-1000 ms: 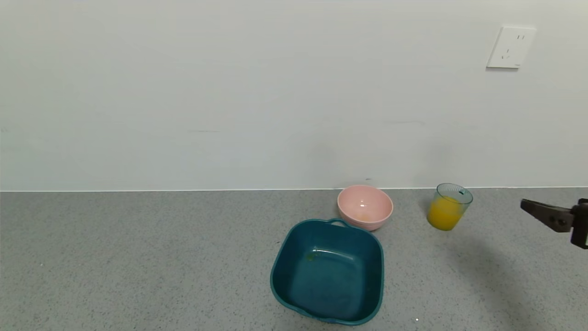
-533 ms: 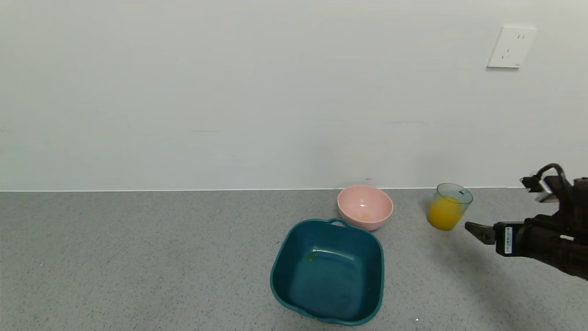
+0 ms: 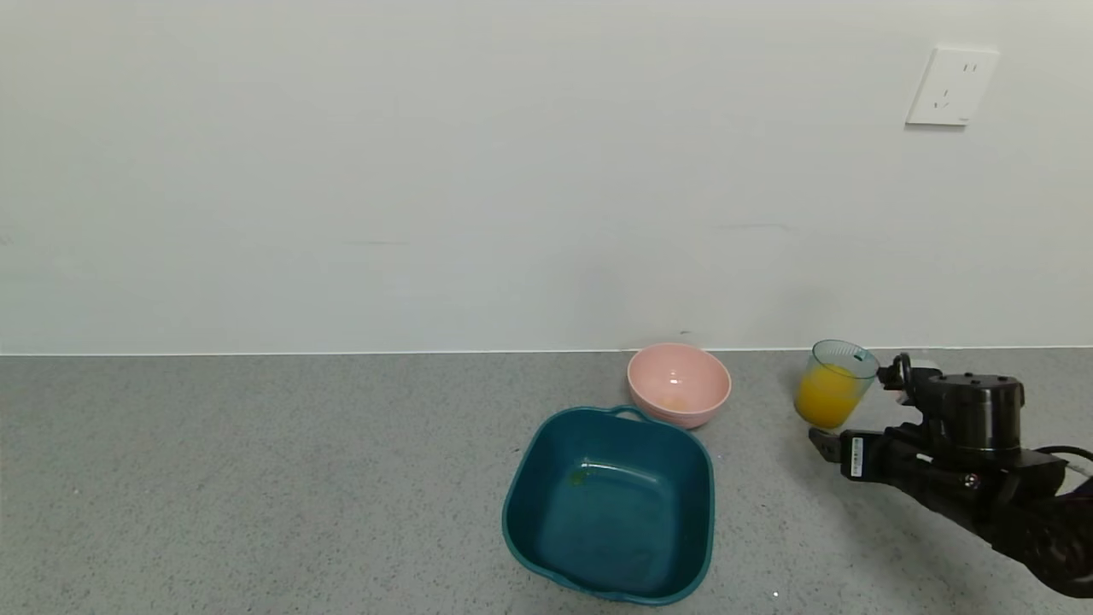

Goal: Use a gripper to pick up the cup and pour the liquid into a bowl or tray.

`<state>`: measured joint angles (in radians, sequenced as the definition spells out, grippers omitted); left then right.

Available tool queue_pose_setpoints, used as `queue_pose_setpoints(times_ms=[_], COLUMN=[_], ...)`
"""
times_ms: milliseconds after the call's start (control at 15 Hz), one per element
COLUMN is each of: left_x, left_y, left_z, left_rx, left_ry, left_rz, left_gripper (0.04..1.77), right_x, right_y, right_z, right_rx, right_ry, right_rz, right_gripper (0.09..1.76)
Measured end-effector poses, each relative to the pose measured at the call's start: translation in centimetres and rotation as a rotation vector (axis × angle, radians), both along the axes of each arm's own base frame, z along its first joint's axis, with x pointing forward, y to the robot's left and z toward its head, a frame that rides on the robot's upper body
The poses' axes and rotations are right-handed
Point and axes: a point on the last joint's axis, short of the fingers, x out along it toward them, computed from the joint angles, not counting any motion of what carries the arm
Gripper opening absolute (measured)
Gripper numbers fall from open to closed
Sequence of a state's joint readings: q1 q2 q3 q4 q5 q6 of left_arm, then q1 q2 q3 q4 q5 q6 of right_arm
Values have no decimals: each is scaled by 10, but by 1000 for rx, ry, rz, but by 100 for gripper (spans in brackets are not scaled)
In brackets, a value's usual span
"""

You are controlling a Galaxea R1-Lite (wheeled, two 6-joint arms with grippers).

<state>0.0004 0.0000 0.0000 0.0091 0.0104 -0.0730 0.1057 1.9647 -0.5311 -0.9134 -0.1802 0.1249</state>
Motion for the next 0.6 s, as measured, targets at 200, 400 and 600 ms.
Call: queue_pose_setpoints(times_ms=[200,400,600], left_x=[0,0,0], left_y=[0,0,0], left_z=[0,0,0], left_rx=[0,0,0], left_ry=[0,0,0], left_rz=[0,0,-1], left_gripper=[172,172,172], right_x=[14,28,43], right_y=[-1,-1,0], right_z=[-19,-29,-33], right_rx=[-12,-21,-25], right_ry=[-9,-27,-65], right_rz=[-29,-55,-96], right_gripper=[171,171,171])
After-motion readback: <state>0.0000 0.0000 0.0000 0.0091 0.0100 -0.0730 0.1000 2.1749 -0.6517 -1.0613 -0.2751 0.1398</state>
